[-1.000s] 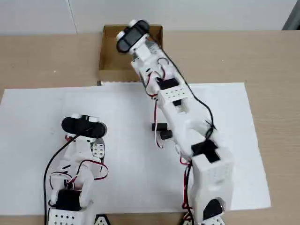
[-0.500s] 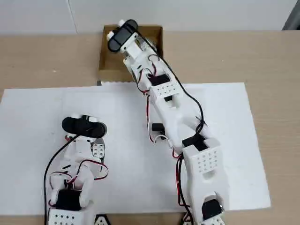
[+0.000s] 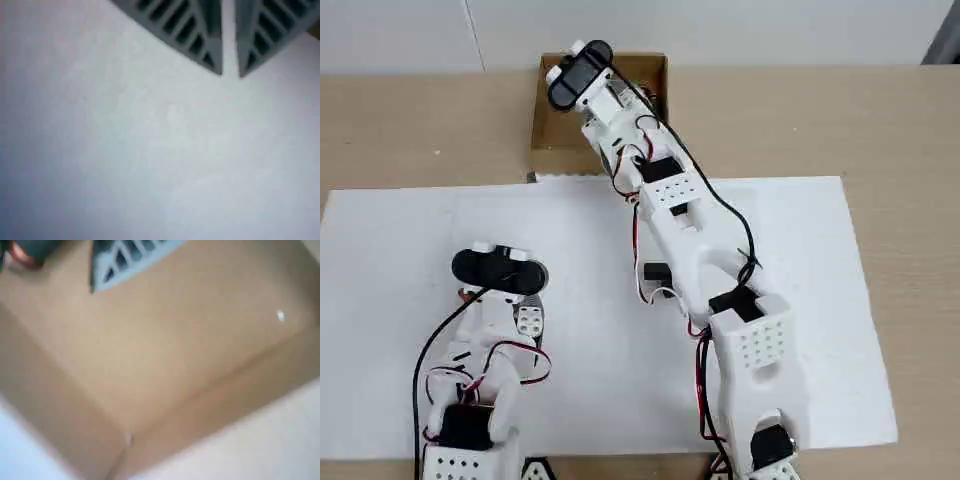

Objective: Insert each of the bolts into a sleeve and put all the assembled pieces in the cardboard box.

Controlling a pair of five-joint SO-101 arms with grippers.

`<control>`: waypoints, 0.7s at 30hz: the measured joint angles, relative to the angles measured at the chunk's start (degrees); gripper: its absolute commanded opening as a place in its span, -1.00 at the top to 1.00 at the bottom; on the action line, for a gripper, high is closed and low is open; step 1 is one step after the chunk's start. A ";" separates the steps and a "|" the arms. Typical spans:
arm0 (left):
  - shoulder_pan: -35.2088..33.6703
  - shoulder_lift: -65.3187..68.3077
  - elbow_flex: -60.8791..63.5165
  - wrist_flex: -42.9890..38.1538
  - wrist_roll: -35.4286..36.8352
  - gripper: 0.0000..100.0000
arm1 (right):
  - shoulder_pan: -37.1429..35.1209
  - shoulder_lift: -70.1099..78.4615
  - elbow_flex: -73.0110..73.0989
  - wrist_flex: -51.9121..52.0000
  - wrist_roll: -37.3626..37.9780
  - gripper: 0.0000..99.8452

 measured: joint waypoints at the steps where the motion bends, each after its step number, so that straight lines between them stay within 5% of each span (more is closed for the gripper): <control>1: 0.00 0.00 0.00 0.00 0.00 0.99 | 0.26 -0.62 0.00 2.02 0.00 0.93; 21: 0.00 0.00 0.00 0.00 0.00 0.99 | 1.23 -25.85 0.00 52.92 0.00 0.99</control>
